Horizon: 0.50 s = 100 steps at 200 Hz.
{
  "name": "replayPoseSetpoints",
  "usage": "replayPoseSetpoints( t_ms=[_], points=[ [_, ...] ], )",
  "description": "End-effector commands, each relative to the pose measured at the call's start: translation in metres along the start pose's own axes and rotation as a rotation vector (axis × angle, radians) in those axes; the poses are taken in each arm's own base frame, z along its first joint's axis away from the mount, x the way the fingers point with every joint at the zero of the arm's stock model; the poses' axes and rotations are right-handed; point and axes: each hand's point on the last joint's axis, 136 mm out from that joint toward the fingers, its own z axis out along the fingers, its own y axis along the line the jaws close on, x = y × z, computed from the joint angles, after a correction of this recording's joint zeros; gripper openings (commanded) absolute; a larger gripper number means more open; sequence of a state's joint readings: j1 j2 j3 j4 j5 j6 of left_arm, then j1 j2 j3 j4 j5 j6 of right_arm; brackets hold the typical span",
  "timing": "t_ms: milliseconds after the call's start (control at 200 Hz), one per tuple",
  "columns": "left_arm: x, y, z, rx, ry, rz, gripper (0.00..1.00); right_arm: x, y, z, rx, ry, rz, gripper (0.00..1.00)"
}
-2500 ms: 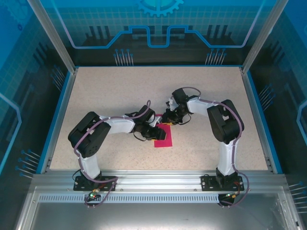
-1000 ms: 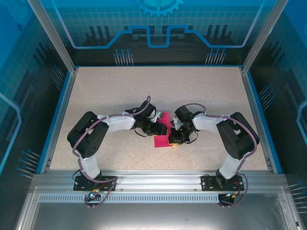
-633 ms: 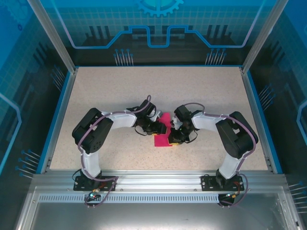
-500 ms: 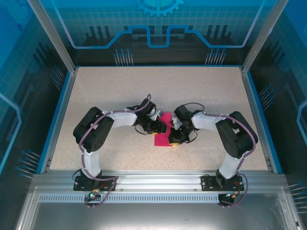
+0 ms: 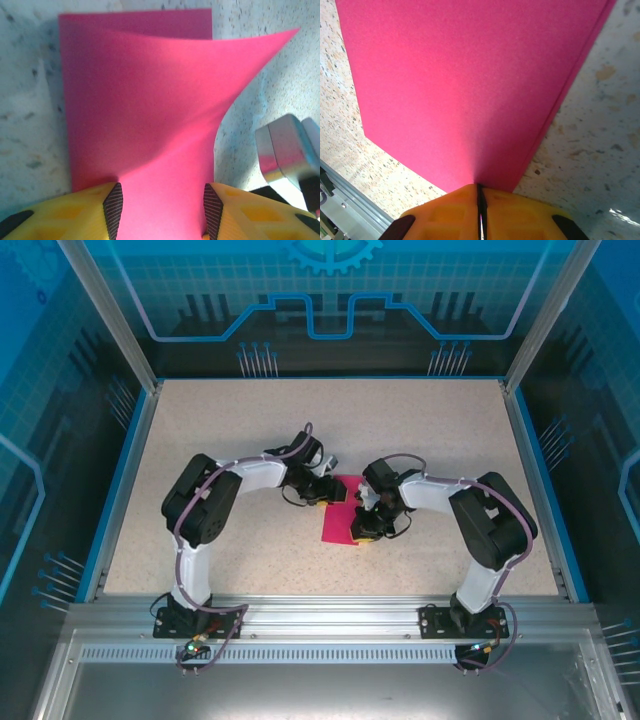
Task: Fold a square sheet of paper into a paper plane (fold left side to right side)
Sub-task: First fold the square sheet of paper in half at the center of the table.
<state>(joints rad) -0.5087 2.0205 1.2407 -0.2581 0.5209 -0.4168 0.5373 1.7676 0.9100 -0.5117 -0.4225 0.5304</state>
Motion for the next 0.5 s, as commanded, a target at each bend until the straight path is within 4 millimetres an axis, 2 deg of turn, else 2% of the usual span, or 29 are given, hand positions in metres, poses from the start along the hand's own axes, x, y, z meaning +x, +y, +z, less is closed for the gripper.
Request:
replayPoseSetpoints(
  t_ms=[0, 495],
  points=[
    [-0.022, 0.019, 0.000, -0.055, -0.045, 0.003, 0.52, 0.033, -0.067, 0.020, 0.277, 0.103, 0.068, 0.11],
    [-0.072, 0.013, -0.001, -0.012, -0.103, -0.014, 0.53, 0.033, -0.066, 0.020, 0.277, 0.109, 0.071, 0.10]
  ],
)
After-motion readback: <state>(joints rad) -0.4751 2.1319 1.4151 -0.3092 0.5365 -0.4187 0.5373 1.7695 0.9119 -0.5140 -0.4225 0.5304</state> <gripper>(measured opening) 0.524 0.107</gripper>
